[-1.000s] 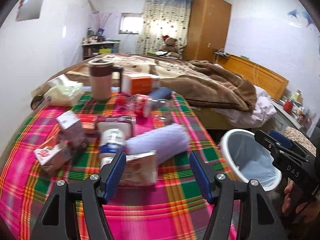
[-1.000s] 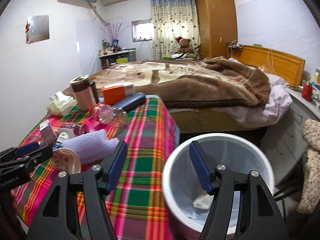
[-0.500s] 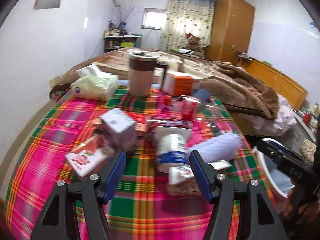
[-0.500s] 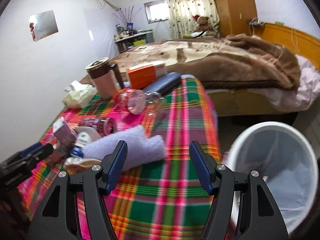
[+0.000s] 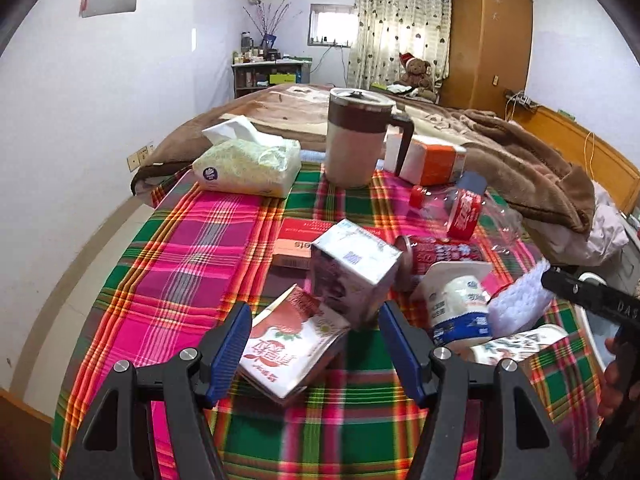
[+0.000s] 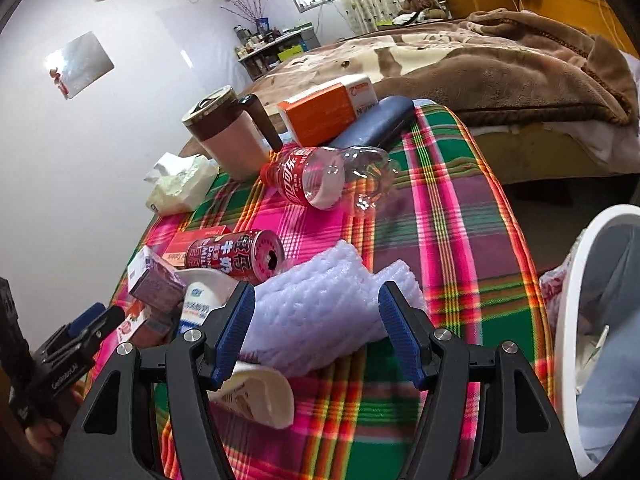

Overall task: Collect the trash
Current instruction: 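Grasp the pink milk carton with the left gripper while the right gripper grasps a white foam mesh net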

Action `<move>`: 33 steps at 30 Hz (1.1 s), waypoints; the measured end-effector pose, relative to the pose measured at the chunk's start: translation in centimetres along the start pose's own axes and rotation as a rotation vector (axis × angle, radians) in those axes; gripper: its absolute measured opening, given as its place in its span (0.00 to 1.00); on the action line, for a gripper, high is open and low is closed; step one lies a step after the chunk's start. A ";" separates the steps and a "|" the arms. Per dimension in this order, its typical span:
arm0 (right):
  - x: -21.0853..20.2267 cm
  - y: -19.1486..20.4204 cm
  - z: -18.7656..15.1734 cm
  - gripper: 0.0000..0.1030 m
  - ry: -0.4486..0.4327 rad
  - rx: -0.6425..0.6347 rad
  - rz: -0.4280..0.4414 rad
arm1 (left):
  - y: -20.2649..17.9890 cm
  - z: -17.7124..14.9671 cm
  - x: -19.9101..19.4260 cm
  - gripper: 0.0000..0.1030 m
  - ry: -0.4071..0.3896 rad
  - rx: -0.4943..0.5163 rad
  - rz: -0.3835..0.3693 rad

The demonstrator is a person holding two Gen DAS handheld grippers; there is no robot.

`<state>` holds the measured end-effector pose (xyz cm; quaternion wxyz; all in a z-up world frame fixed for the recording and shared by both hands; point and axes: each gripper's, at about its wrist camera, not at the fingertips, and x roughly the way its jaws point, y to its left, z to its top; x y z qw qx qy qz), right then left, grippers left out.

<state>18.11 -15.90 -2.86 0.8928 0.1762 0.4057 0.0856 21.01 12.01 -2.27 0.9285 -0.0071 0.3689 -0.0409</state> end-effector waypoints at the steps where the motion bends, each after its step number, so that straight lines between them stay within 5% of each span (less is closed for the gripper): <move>1: 0.1 0.1 0.1 0.64 -0.001 -0.002 -0.007 | 0.1 -0.1 0.2 0.64 0.008 0.011 -0.008; 7: 0.9 0.5 0.8 0.63 0.002 -0.004 -0.021 | 0.4 -0.1 1.7 0.64 0.048 0.040 -0.023; 13: 1.5 0.7 1.2 0.40 -0.009 -0.023 -0.046 | 1.2 0.0 3.6 0.68 0.084 0.066 0.049; 20: 1.3 0.8 1.6 0.15 -0.038 -0.018 -0.025 | 1.7 0.1 4.5 0.68 0.108 0.060 0.011; 33: -0.5 0.0 2.1 0.12 -0.108 0.013 0.028 | 0.2 -0.8 4.2 0.68 0.131 0.129 -0.071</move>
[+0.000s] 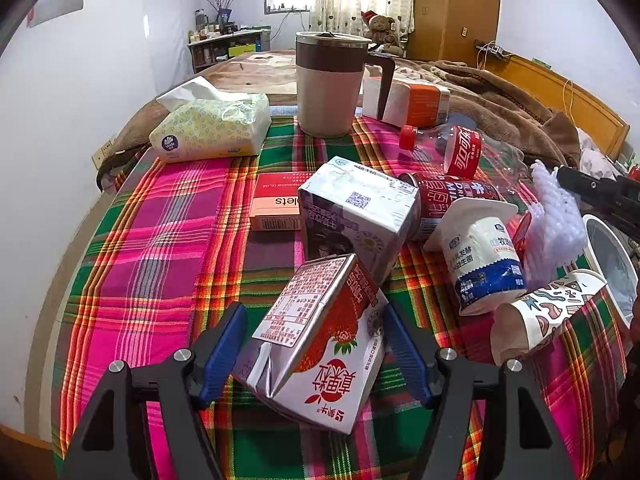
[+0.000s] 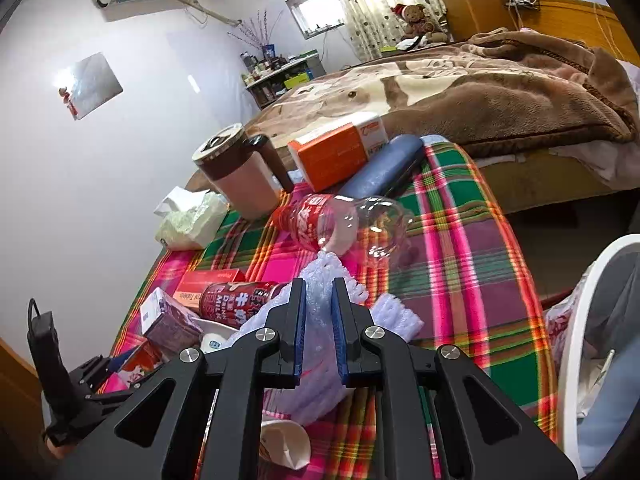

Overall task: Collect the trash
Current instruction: 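Grasp the pink milk carton with the left gripper while the right gripper grasps a white foam mesh net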

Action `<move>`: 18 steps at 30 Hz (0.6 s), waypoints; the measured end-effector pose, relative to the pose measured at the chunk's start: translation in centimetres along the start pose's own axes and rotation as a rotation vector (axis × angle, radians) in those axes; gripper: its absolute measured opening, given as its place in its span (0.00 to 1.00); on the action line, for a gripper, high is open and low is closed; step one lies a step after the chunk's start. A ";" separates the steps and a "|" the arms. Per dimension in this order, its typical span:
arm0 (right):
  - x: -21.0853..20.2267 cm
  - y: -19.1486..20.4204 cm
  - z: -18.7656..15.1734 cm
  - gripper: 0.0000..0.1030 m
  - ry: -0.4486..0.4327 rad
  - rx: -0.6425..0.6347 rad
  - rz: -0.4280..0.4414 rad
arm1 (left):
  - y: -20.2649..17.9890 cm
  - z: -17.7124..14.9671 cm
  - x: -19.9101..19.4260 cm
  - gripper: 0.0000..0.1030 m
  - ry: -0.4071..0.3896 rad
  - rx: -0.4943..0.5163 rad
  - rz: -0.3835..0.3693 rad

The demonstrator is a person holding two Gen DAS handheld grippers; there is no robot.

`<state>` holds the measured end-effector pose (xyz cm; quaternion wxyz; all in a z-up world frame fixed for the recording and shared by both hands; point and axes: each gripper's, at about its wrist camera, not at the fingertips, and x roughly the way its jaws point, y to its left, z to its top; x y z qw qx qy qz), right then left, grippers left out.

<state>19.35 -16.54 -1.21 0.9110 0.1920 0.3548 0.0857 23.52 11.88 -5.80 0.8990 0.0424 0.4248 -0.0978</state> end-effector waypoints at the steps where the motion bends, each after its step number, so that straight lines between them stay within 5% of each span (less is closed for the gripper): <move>1: -0.1 -0.1 0.0 0.12 -0.004 0.003 -0.001 | -0.1 0.0 0.0 0.68 0.002 0.001 -0.001; 18: -1.0 -1.1 -0.4 0.12 -0.016 0.020 0.005 | -2.4 -1.9 0.8 0.65 0.057 0.070 -0.019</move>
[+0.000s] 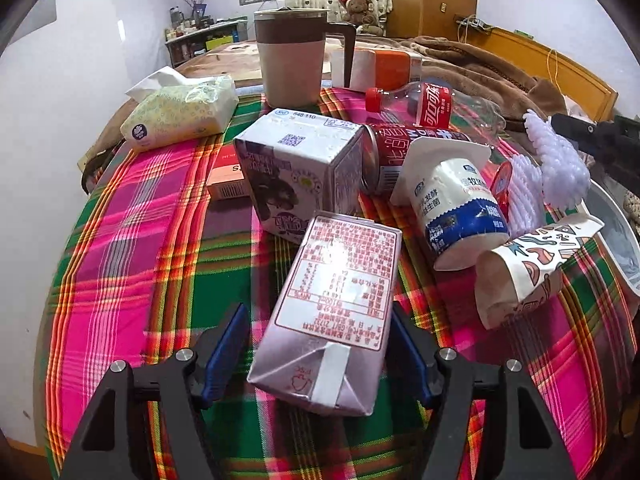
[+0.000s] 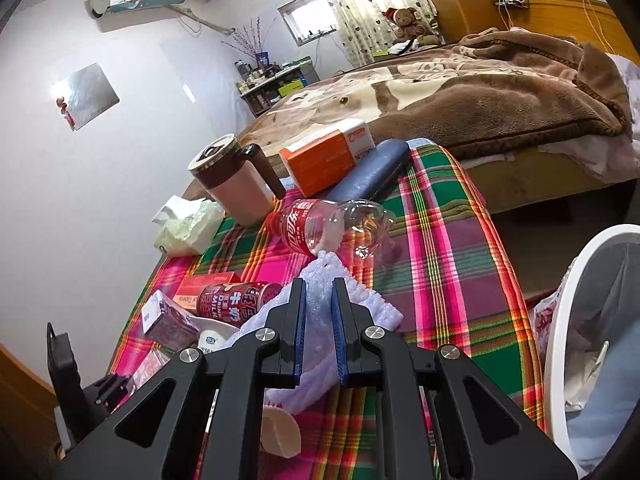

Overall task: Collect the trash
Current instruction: 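Grasp the pink milk carton with the left gripper while the right gripper grasps a white foam mesh net, then carry the carton and foam net over the wastebasket and open both grippers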

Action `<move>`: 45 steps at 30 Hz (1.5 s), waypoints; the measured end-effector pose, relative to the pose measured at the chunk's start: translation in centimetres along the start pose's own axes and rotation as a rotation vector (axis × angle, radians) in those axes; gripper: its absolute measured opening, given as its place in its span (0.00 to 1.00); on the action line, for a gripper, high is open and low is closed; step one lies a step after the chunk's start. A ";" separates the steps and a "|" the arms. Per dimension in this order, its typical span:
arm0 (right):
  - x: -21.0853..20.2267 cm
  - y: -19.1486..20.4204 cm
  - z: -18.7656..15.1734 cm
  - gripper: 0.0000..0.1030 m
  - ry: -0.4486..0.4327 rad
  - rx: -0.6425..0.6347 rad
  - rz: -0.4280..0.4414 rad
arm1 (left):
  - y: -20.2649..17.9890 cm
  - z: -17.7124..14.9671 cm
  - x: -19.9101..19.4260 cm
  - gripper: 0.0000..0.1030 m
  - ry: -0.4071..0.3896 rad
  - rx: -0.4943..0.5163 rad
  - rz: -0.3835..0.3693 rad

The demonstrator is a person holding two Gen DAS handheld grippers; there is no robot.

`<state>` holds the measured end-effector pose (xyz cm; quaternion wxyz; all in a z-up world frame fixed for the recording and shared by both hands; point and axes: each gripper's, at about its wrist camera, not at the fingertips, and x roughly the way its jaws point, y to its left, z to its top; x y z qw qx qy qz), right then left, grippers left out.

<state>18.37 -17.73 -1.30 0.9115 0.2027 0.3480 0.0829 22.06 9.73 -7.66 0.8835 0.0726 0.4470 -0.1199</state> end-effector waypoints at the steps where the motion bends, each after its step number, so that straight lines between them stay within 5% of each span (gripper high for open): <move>1: -0.1 -0.1 0.0 0.12 0.000 0.001 0.002 | 0.1 0.0 0.0 0.58 -0.001 -0.010 -0.002; 7: -0.5 -0.1 -0.2 0.12 -0.009 -0.007 0.000 | 0.3 -0.1 -0.6 0.37 -0.024 -0.054 -0.004; 14: -1.6 -0.3 -0.4 0.12 -0.020 -0.017 0.003 | 0.2 -0.5 -2.0 0.37 -0.060 -0.115 0.004; 30: -5.6 -1.1 0.3 0.12 -0.100 -0.018 0.021 | -4.0 0.3 -8.3 0.37 -0.178 -0.074 -0.020; 45: -10.8 -5.6 0.3 0.12 -0.184 0.000 -0.066 | -13.2 2.1 -10.5 0.37 -0.246 0.029 -0.127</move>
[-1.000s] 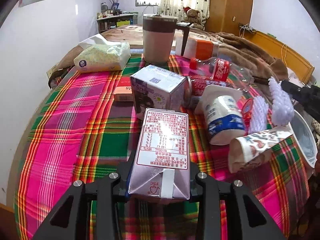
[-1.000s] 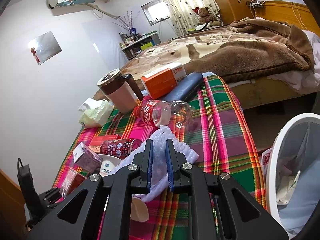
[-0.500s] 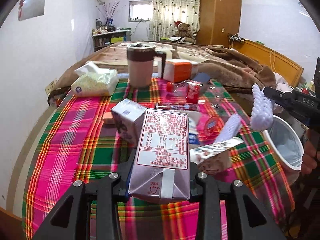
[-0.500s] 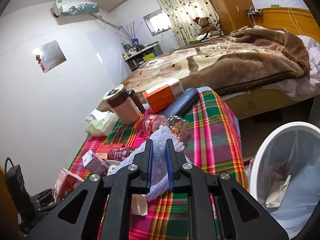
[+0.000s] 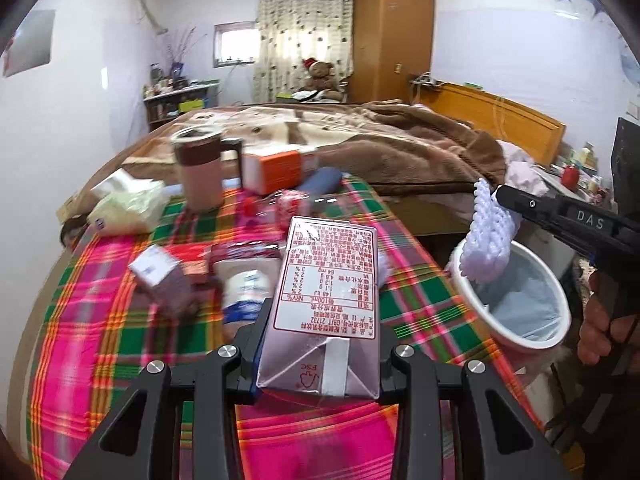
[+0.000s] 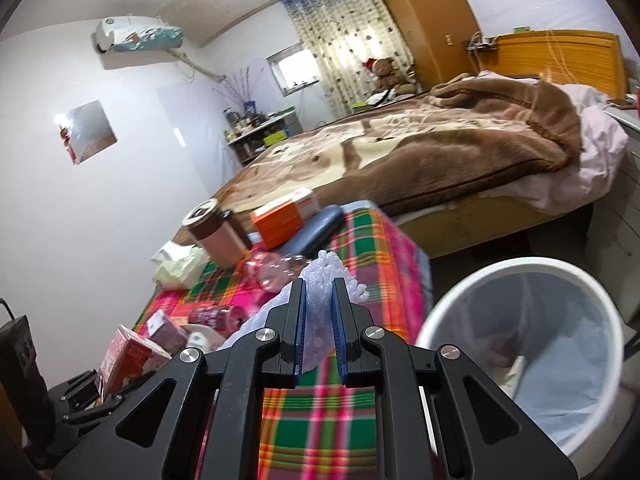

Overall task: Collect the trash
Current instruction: 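Carry the carton and foam net over the wastebasket and open both grippers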

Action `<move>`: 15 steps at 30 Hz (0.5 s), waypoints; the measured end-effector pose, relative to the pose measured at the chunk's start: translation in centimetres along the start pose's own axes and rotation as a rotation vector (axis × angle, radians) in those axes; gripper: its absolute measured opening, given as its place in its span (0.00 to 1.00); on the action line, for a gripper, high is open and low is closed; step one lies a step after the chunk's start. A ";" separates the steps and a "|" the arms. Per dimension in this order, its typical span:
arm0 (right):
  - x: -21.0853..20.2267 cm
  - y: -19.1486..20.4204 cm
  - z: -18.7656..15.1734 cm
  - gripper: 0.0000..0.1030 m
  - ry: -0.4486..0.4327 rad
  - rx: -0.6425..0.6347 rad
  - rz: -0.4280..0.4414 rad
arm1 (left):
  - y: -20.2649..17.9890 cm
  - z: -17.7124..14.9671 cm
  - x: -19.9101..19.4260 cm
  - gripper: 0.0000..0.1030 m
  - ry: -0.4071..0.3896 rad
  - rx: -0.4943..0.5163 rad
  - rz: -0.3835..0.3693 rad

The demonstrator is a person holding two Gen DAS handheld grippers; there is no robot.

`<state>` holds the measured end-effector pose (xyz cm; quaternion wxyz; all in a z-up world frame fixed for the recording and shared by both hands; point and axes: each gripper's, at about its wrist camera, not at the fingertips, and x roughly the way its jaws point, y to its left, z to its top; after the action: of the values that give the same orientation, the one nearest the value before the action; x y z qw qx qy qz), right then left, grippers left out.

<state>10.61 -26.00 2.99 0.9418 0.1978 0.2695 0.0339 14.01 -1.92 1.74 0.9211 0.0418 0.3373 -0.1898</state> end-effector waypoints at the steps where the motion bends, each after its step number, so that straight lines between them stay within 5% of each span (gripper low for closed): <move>1: -0.2 -0.5 0.0 0.12 -0.004 0.002 -0.011 | -0.8 0.2 0.2 0.37 -0.003 0.003 -0.012; 15: -4.2 -7.2 0.7 0.12 -0.057 0.033 -0.194 | -11.5 1.7 2.9 0.37 0.004 0.129 -0.168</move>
<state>7.05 -33.54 2.80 0.9447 0.1871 0.2609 -0.0674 12.73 -13.81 1.83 0.8966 0.0731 0.3285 -0.2878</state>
